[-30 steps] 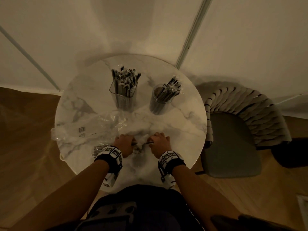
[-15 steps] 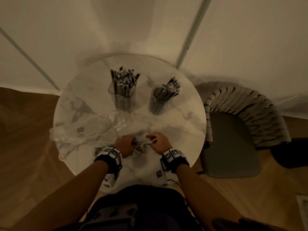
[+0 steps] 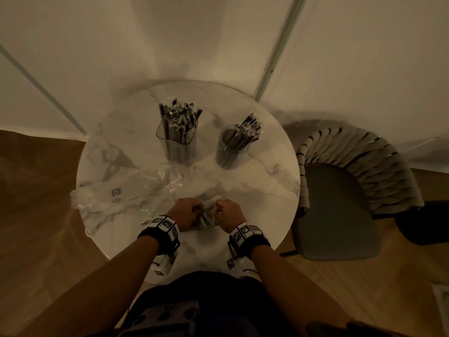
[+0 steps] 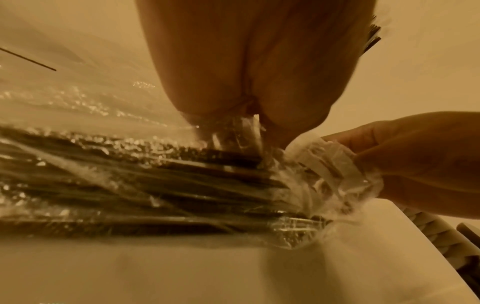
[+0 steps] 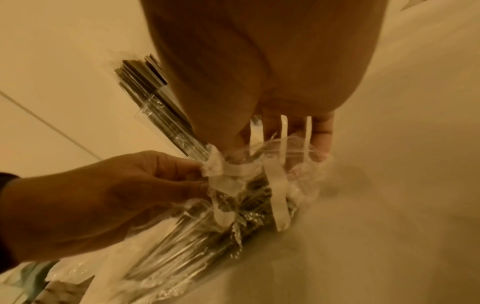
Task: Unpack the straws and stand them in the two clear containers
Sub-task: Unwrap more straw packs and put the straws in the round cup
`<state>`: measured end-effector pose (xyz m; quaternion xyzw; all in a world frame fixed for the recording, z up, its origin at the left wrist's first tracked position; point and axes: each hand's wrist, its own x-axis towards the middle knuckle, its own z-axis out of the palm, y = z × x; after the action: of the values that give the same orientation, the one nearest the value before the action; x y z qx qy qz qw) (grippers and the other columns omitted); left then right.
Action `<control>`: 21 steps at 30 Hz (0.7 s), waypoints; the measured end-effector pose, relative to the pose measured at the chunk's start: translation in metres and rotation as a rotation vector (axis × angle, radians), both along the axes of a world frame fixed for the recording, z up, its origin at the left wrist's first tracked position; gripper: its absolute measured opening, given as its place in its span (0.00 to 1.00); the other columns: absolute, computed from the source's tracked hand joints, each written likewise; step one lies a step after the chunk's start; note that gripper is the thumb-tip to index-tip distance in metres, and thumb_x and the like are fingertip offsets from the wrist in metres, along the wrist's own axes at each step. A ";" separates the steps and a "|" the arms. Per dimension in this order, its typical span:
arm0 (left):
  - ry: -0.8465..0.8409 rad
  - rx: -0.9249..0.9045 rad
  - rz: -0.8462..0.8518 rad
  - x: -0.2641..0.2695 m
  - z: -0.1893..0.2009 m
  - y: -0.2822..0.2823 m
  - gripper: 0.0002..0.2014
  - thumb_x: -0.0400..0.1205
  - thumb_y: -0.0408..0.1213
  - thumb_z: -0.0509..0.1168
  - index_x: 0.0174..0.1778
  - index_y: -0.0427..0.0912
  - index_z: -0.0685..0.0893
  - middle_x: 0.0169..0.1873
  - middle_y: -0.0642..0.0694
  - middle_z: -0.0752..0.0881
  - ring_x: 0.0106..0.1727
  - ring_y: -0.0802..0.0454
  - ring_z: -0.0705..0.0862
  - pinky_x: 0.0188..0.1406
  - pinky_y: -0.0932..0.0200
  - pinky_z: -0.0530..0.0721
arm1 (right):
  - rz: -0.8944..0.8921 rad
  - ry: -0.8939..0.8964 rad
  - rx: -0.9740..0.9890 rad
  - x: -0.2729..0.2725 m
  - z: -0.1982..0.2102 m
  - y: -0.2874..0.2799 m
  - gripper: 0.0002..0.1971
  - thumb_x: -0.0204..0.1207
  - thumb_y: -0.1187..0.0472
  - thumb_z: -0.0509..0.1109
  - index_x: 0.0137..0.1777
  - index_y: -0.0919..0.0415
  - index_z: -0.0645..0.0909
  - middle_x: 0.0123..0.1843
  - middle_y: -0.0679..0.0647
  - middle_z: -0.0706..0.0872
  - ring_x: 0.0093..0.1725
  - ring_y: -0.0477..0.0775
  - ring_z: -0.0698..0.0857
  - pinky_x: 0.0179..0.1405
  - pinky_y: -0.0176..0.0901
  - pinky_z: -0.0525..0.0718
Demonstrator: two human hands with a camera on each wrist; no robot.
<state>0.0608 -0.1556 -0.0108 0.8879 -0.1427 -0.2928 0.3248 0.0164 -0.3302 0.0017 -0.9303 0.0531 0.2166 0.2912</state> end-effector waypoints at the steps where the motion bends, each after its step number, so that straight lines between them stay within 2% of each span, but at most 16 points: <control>1: -0.001 0.014 -0.008 0.001 0.001 0.000 0.10 0.82 0.34 0.67 0.57 0.40 0.90 0.52 0.41 0.89 0.49 0.51 0.84 0.50 0.67 0.74 | 0.026 0.022 -0.022 0.001 0.002 0.000 0.07 0.79 0.58 0.63 0.49 0.61 0.81 0.50 0.63 0.86 0.49 0.68 0.85 0.49 0.55 0.83; 3: -0.005 0.051 -0.044 0.003 0.002 0.001 0.11 0.82 0.37 0.66 0.57 0.42 0.90 0.53 0.41 0.89 0.53 0.45 0.86 0.52 0.65 0.74 | 0.066 0.034 -0.023 0.001 0.004 0.000 0.08 0.80 0.59 0.66 0.55 0.61 0.80 0.53 0.61 0.88 0.52 0.67 0.86 0.52 0.52 0.83; 5: -0.017 0.079 -0.076 0.004 0.004 0.002 0.11 0.82 0.40 0.66 0.55 0.43 0.91 0.52 0.41 0.90 0.54 0.43 0.86 0.52 0.63 0.75 | 0.092 0.041 -0.023 0.001 0.003 0.001 0.10 0.80 0.62 0.67 0.57 0.65 0.80 0.54 0.62 0.88 0.53 0.66 0.86 0.51 0.48 0.80; 9: -0.051 0.071 -0.077 0.003 0.005 0.003 0.11 0.82 0.36 0.65 0.56 0.45 0.91 0.52 0.41 0.90 0.53 0.42 0.86 0.51 0.64 0.73 | 0.088 0.082 -0.015 0.000 0.002 0.001 0.09 0.78 0.61 0.70 0.53 0.66 0.80 0.52 0.65 0.88 0.52 0.68 0.86 0.42 0.43 0.73; 12: -0.061 0.058 -0.060 0.004 0.004 0.004 0.11 0.82 0.32 0.65 0.56 0.43 0.91 0.53 0.41 0.90 0.54 0.42 0.86 0.53 0.62 0.74 | 0.124 0.118 0.004 -0.001 0.004 0.001 0.09 0.77 0.59 0.73 0.51 0.64 0.80 0.52 0.66 0.87 0.52 0.66 0.85 0.43 0.45 0.75; 15: -0.048 0.035 -0.065 0.003 0.005 0.004 0.11 0.81 0.32 0.66 0.55 0.43 0.90 0.52 0.41 0.90 0.54 0.42 0.86 0.54 0.61 0.76 | 0.135 0.133 -0.004 -0.001 0.001 0.000 0.08 0.76 0.59 0.73 0.42 0.58 0.76 0.51 0.66 0.88 0.51 0.67 0.86 0.43 0.46 0.75; 17: -0.023 0.040 -0.082 0.003 0.007 0.004 0.10 0.81 0.36 0.66 0.56 0.45 0.89 0.52 0.43 0.90 0.53 0.45 0.86 0.55 0.60 0.78 | 0.123 0.129 -0.010 -0.001 -0.003 -0.001 0.06 0.77 0.60 0.70 0.41 0.59 0.77 0.49 0.66 0.88 0.49 0.67 0.86 0.41 0.45 0.76; 19: 0.018 0.055 -0.109 0.003 0.011 0.003 0.12 0.79 0.44 0.69 0.56 0.47 0.88 0.49 0.49 0.88 0.51 0.50 0.85 0.56 0.58 0.79 | 0.112 0.129 -0.015 -0.001 -0.006 -0.002 0.06 0.78 0.62 0.67 0.48 0.66 0.81 0.50 0.66 0.87 0.51 0.67 0.86 0.42 0.46 0.78; 21: 0.047 0.074 -0.159 0.003 0.013 0.003 0.15 0.73 0.55 0.68 0.50 0.51 0.86 0.45 0.53 0.86 0.48 0.51 0.85 0.52 0.56 0.80 | 0.097 0.127 -0.009 0.001 -0.006 -0.006 0.07 0.79 0.65 0.65 0.52 0.68 0.81 0.53 0.66 0.86 0.53 0.66 0.85 0.48 0.49 0.80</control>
<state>0.0639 -0.1530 0.0023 0.8780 -0.1942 -0.3436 0.2709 0.0169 -0.3358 -0.0045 -0.9175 0.0275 0.2888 0.2721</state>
